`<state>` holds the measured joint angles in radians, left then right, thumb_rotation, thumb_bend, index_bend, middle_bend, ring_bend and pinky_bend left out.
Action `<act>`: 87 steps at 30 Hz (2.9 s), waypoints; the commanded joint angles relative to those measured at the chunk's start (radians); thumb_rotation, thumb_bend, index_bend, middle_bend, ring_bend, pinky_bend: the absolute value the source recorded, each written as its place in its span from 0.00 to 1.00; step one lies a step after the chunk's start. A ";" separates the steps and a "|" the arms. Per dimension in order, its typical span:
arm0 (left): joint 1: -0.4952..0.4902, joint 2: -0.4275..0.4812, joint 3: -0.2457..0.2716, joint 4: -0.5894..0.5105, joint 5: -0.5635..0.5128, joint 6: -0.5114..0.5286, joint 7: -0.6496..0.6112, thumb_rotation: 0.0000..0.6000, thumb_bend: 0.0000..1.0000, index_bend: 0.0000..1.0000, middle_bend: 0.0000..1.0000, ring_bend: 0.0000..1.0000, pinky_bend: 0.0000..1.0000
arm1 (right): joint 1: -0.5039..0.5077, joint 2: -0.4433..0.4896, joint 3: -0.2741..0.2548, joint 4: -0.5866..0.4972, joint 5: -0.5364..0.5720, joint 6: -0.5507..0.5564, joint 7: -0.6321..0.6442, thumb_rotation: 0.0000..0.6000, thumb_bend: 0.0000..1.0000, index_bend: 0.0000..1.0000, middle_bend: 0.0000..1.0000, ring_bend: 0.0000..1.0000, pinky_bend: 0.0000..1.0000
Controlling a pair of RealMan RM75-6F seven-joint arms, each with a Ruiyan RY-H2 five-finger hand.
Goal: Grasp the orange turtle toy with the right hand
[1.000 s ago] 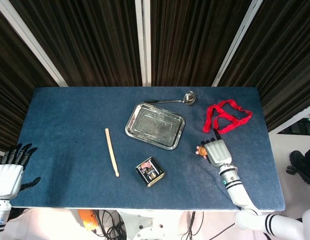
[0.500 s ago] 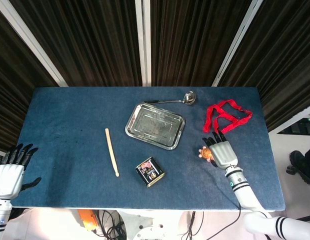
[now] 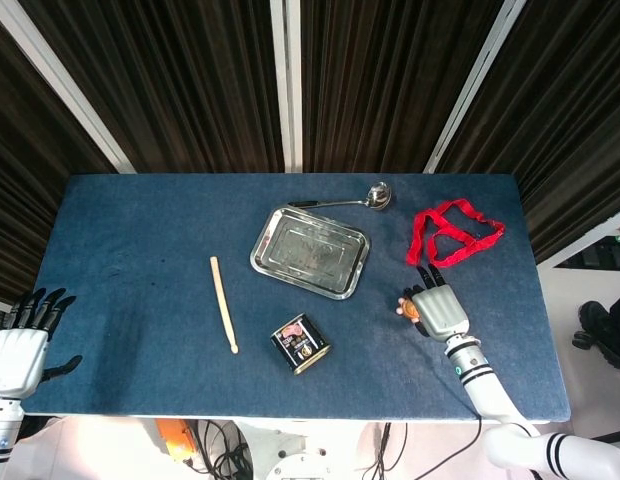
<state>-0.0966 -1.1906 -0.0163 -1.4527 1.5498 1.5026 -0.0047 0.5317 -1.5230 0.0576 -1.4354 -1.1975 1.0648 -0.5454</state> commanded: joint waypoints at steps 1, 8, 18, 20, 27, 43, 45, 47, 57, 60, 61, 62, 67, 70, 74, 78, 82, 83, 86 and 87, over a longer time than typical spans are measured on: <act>0.000 -0.001 0.000 0.002 0.000 0.001 -0.002 1.00 0.11 0.16 0.09 0.00 0.04 | 0.001 -0.015 -0.004 0.009 0.014 -0.007 -0.021 1.00 0.27 0.66 0.59 0.18 0.00; 0.001 -0.002 0.001 0.006 0.001 0.003 -0.006 1.00 0.11 0.16 0.09 0.00 0.04 | -0.011 -0.062 -0.003 0.064 -0.029 0.037 0.005 1.00 0.34 0.96 0.82 0.34 0.00; 0.002 0.002 0.000 0.002 0.003 0.005 -0.004 1.00 0.11 0.16 0.09 0.00 0.04 | -0.021 -0.047 -0.008 0.069 -0.059 0.036 0.043 1.00 0.10 0.49 0.49 0.18 0.00; 0.002 0.002 0.000 0.001 0.003 0.005 -0.004 1.00 0.11 0.16 0.09 0.00 0.04 | -0.023 -0.034 -0.001 0.055 -0.060 0.040 0.053 1.00 0.08 0.31 0.35 0.08 0.00; 0.003 0.012 0.002 -0.014 0.006 0.008 0.000 1.00 0.11 0.16 0.09 0.00 0.04 | -0.031 0.029 0.009 -0.004 -0.079 0.037 0.135 1.00 0.07 0.13 0.23 0.00 0.00; 0.005 0.014 0.002 -0.012 -0.009 -0.005 -0.011 1.00 0.12 0.16 0.09 0.00 0.04 | -0.004 0.010 0.009 0.021 -0.043 -0.039 0.093 1.00 0.30 0.37 0.44 0.04 0.00; 0.004 0.013 0.002 -0.008 -0.011 -0.007 -0.016 1.00 0.12 0.16 0.09 0.00 0.04 | 0.000 -0.003 0.008 0.031 -0.040 -0.041 0.079 1.00 0.31 0.46 0.49 0.08 0.00; 0.003 0.011 0.001 -0.005 -0.010 -0.008 -0.019 1.00 0.12 0.16 0.09 0.00 0.04 | 0.001 -0.016 0.009 0.044 -0.042 -0.035 0.070 1.00 0.32 0.57 0.54 0.14 0.00; 0.005 0.007 0.002 0.008 -0.009 -0.006 -0.032 1.00 0.11 0.16 0.09 0.00 0.04 | -0.014 -0.099 -0.001 0.156 -0.147 0.059 0.135 1.00 0.47 1.00 0.96 0.51 0.00; 0.006 0.008 0.002 0.008 -0.006 -0.002 -0.032 1.00 0.12 0.16 0.09 0.00 0.04 | -0.019 -0.099 -0.005 0.165 -0.160 0.063 0.156 1.00 0.44 1.00 0.96 0.50 0.00; 0.006 0.008 0.002 0.007 -0.006 -0.001 -0.031 1.00 0.12 0.16 0.09 0.00 0.04 | -0.020 -0.094 -0.006 0.163 -0.162 0.061 0.160 1.00 0.41 0.99 0.94 0.49 0.00; 0.006 0.008 0.002 0.006 -0.005 -0.001 -0.031 1.00 0.11 0.16 0.09 0.00 0.04 | -0.021 -0.087 -0.008 0.158 -0.161 0.056 0.161 1.00 0.36 0.94 0.91 0.46 0.00; 0.005 0.010 0.001 -0.001 -0.001 0.002 -0.023 1.00 0.11 0.16 0.09 0.00 0.04 | -0.041 -0.029 0.003 0.085 -0.135 0.059 0.171 1.00 0.09 0.31 0.53 0.18 0.00; 0.004 0.009 -0.001 -0.007 0.000 0.004 -0.019 1.00 0.11 0.16 0.09 0.00 0.04 | -0.063 0.015 0.002 0.025 -0.139 0.087 0.192 1.00 0.03 0.03 0.26 0.02 0.00; 0.002 0.008 -0.003 -0.017 0.002 0.006 -0.008 1.00 0.12 0.16 0.09 0.00 0.04 | -0.089 0.062 -0.002 -0.029 -0.148 0.117 0.216 1.00 0.00 0.00 0.02 0.00 0.00; 0.006 0.017 -0.004 -0.043 0.006 0.017 0.006 1.00 0.11 0.16 0.09 0.00 0.04 | -0.144 0.139 -0.019 -0.122 -0.181 0.201 0.232 1.00 0.00 0.00 0.00 0.00 0.00; 0.012 0.029 -0.005 -0.048 0.000 0.024 0.008 1.00 0.12 0.16 0.09 0.00 0.04 | -0.245 0.223 -0.057 -0.163 -0.282 0.381 0.296 1.00 0.01 0.00 0.00 0.00 0.00; 0.013 0.031 -0.005 -0.047 -0.001 0.023 0.007 1.00 0.11 0.16 0.09 0.00 0.04 | -0.268 0.239 -0.064 -0.164 -0.292 0.416 0.310 1.00 0.01 0.00 0.00 0.00 0.00; 0.016 0.034 -0.003 -0.040 0.000 0.028 -0.002 1.00 0.11 0.16 0.09 0.00 0.04 | -0.335 0.281 -0.081 -0.159 -0.289 0.484 0.360 1.00 0.01 0.00 0.00 0.00 0.00; 0.018 0.032 -0.003 -0.034 0.004 0.034 -0.003 1.00 0.11 0.16 0.09 0.00 0.04 | -0.357 0.289 -0.085 -0.151 -0.277 0.496 0.379 1.00 0.02 0.00 0.00 0.00 0.00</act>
